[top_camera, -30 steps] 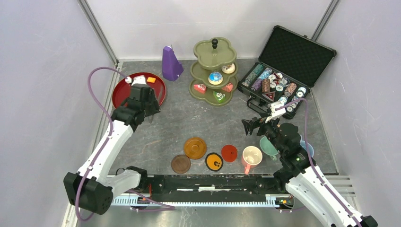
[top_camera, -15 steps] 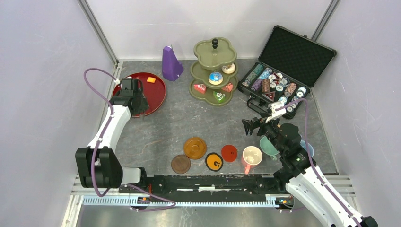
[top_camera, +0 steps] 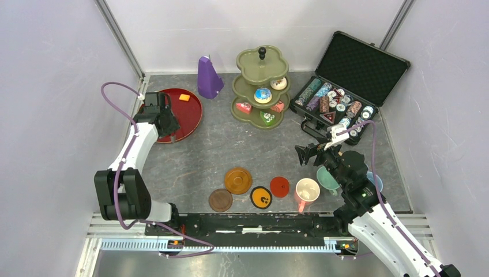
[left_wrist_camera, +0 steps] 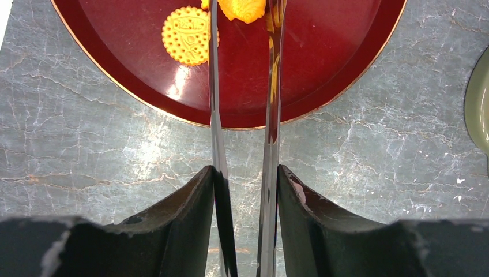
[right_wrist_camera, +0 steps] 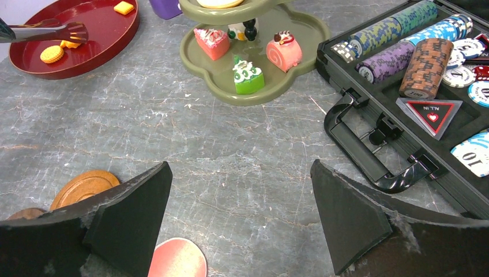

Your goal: Serve the afternoon tea

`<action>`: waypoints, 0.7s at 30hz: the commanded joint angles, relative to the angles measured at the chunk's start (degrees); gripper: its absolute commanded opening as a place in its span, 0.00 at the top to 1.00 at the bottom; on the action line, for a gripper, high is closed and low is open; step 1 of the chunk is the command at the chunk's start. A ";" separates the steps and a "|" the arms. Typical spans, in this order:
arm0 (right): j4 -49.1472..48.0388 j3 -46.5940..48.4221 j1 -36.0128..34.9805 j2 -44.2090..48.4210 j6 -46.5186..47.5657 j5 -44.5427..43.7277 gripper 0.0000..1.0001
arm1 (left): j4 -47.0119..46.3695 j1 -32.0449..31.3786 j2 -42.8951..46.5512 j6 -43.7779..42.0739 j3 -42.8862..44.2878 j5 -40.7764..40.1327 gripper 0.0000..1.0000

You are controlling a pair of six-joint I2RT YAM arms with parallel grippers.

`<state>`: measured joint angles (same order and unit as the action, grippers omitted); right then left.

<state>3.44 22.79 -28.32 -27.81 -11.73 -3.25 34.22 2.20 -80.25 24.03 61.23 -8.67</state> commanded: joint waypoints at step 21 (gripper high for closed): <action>-1.59 0.16 0.19 1.38 0.09 -0.79 0.02 | -1.01 0.52 2.91 0.64 -2.52 -0.33 0.44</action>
<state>3.51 22.79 -28.32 -27.51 -11.75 -3.29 34.63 2.20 -79.09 24.05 59.44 -8.91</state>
